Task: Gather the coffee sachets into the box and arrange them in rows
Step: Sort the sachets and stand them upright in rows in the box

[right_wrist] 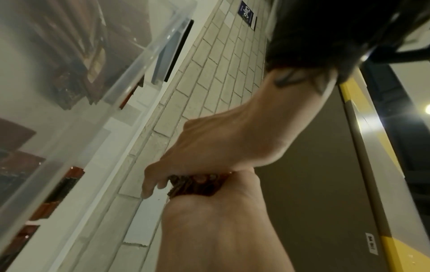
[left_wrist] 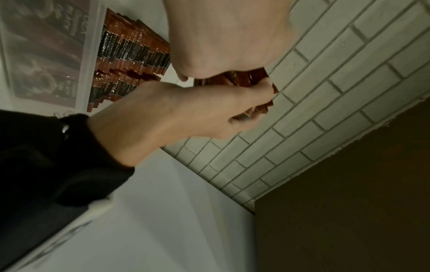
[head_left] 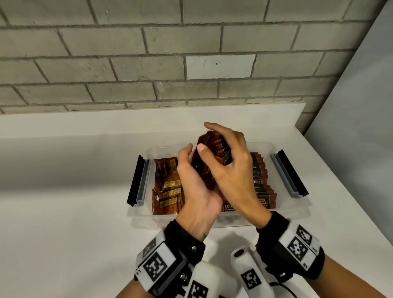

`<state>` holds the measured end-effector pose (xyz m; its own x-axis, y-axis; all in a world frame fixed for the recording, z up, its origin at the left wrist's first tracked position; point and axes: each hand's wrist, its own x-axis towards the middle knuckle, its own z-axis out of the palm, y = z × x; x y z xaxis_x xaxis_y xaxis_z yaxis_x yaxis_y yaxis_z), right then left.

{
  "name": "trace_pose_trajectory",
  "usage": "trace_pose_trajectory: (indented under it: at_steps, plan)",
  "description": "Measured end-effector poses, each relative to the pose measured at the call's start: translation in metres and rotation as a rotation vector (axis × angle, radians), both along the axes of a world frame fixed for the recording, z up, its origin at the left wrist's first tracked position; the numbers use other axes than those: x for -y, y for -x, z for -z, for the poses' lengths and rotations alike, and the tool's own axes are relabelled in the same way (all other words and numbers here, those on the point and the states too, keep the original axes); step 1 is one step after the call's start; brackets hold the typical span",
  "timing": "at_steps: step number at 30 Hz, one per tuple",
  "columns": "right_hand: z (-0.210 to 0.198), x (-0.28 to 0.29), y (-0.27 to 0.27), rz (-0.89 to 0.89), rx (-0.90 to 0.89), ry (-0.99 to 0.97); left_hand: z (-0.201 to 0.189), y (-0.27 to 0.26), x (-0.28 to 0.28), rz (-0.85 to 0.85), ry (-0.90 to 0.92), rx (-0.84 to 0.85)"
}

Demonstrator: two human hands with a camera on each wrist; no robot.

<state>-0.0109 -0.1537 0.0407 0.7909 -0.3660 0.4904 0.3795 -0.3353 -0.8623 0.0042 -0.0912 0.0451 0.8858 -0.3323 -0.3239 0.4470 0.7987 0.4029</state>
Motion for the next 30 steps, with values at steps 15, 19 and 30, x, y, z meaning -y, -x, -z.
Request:
trace_pose_trajectory:
  at_steps: [15, 19, 30]
  plan:
    - [-0.001, -0.006, -0.012, -0.119, -0.186, 0.104, 0.008, -0.017, -0.001, 0.068, -0.035, 0.088]
    - [-0.026, 0.017, -0.021, -0.468, -0.547, 0.442, 0.010, -0.043, -0.020, 0.109, -0.189, -0.015]
    - [-0.065, 0.031, -0.073, -0.571, -0.621, 1.097, 0.000, -0.078, -0.025, 0.297, -0.424, -0.008]
